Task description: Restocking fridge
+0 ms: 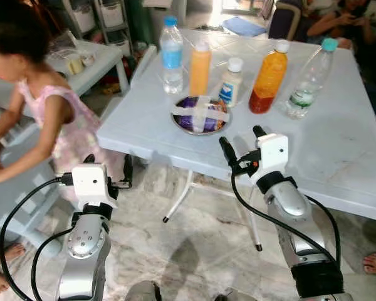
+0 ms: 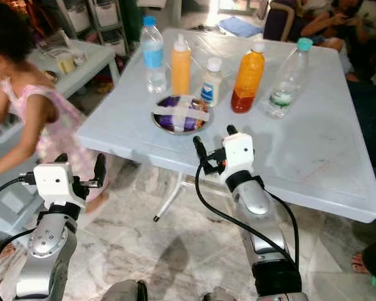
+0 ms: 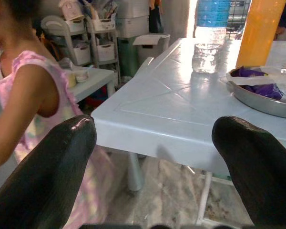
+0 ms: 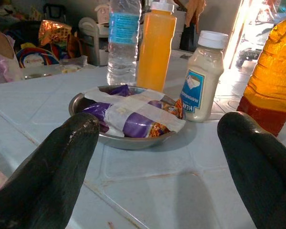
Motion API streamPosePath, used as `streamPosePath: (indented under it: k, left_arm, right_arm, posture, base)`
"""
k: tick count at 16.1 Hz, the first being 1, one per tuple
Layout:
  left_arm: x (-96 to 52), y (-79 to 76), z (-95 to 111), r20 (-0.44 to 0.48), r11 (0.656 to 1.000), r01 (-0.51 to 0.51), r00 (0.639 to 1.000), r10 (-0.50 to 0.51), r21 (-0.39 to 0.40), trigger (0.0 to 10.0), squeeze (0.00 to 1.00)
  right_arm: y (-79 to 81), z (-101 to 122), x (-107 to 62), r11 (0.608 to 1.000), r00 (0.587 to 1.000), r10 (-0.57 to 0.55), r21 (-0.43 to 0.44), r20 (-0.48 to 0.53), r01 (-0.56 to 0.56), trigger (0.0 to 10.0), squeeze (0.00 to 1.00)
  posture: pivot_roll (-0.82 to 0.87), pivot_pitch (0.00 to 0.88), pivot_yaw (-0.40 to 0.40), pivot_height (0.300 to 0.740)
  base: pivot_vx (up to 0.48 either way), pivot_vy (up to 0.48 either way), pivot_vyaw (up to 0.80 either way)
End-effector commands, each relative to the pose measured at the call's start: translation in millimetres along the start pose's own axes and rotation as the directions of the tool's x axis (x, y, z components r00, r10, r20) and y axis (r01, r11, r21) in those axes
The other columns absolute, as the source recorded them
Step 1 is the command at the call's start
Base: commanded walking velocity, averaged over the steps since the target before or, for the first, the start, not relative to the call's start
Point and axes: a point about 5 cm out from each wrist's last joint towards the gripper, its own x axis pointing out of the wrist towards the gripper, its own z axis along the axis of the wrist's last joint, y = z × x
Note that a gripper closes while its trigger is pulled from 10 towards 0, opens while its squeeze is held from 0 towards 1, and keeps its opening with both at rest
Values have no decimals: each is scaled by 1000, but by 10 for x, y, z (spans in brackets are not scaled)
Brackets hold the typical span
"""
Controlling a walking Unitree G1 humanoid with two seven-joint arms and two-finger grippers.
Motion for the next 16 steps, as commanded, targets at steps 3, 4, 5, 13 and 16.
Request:
streamPosePath:
  k: [3, 4, 5, 13, 16]
  left_arm:
    - [8, -33, 9, 6, 1000, 18, 1000, -18, -9, 10000, 0]
    - [11, -37, 8, 4, 1000, 19, 1000, -19, -14, 10000, 0]
    - [11, -38, 8, 4, 1000, 19, 1000, -19, -15, 10000, 0]
    - [0, -48, -20, -7, 999, 21, 1000, -21, -28, 10000, 0]
    - [-4, -45, -7, 8, 1000, 17, 1000, -17, -23, 10000, 0]
  right_arm:
    - [-39, 35, 5, 1000, 1000, -14, -10, 14, 14, 10000, 0]
    - [-39, 40, 9, 1000, 1000, -12, -11, 15, 12, 10000, 0]
    - [-38, 42, 9, 1000, 1000, -11, -11, 15, 11, 10000, 0]
    - [-13, 16, -20, 1000, 1000, 7, -15, 2, -7, 10000, 0]
    - [-12, 7, -28, 1000, 1000, 12, -18, -3, -12, 10000, 0]
  posture:
    - [-29, 94, 0, 740]
    - [-29, 100, -1, 740]
    - [-30, 103, -2, 740]
    - [-34, 109, -4, 740]
    - [-34, 111, -7, 740]
  base:
    - [375, 286, 0]
    - [390, 277, 0]
    - [390, 277, 0]
    - [282, 337, 0]
    - [186, 261, 0]
